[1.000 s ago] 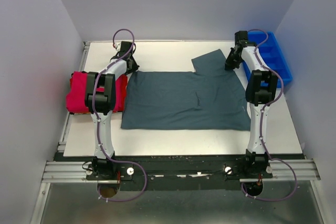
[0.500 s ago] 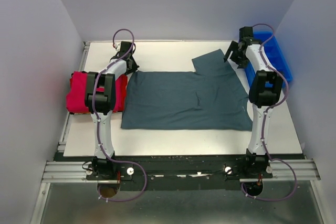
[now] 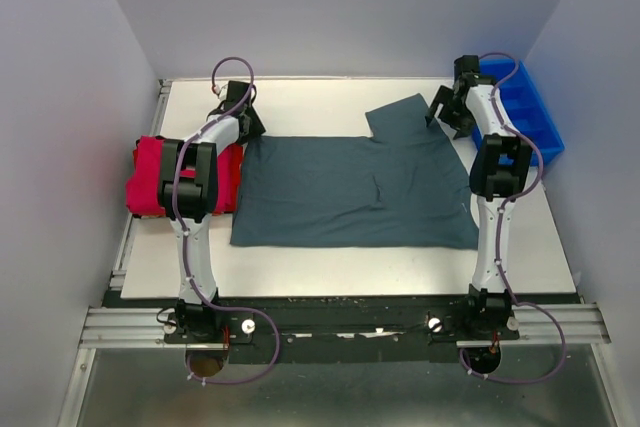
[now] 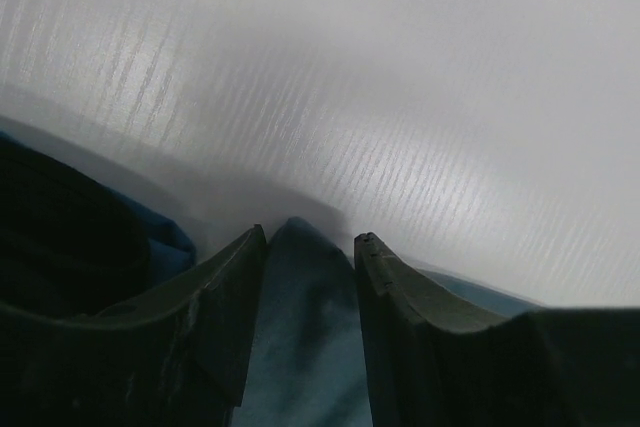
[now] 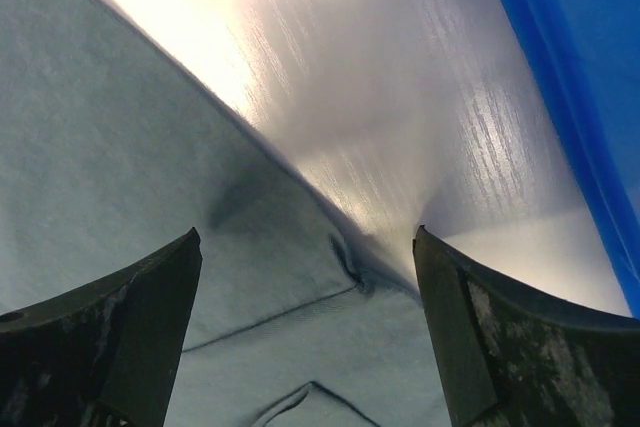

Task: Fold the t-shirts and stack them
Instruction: Grap the side of the flattened tshirt furthest away from the robot with both arms

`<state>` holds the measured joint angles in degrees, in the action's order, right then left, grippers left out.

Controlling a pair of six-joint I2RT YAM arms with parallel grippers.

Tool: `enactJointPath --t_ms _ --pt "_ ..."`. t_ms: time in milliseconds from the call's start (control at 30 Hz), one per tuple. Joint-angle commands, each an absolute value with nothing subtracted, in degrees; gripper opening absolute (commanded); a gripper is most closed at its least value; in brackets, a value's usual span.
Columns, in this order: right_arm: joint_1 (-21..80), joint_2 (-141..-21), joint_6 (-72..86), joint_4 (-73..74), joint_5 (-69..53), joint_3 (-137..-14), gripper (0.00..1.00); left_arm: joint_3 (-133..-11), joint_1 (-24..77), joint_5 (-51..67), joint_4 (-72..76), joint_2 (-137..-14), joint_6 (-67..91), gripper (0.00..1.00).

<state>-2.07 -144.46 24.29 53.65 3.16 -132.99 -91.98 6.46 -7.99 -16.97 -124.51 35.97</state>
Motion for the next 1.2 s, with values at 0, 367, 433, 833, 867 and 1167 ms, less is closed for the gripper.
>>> enactJointPath --t_ms 0,367,433,833,867,1167 --pt "-2.5 -145.3 23.5 55.5 0.4 -132.2 0.90 -93.3 6.2 -5.1 -21.8 -127.3 35.6 0.51" --pt "-2.3 -144.2 23.0 51.7 -3.0 -132.5 0.70 -96.8 5.9 -6.7 -22.8 -127.0 34.2 0.20" --pt "-2.3 -144.8 22.7 51.6 -3.4 -133.9 0.65 -96.8 5.8 -7.0 -22.9 -126.8 34.0 0.16" --pt "-2.4 -140.3 23.0 45.4 -6.2 -126.7 0.01 -95.7 5.8 -8.5 -22.9 -124.5 33.0 0.00" --pt "-2.4 -139.9 23.0 45.3 -5.7 -126.5 0.01 -95.5 5.8 -8.7 -22.9 -124.3 33.0 0.00" --pt "-2.4 -136.9 21.5 44.4 -1.4 -125.2 0.43 -95.4 5.8 -10.1 -23.3 -123.3 32.3 0.00"
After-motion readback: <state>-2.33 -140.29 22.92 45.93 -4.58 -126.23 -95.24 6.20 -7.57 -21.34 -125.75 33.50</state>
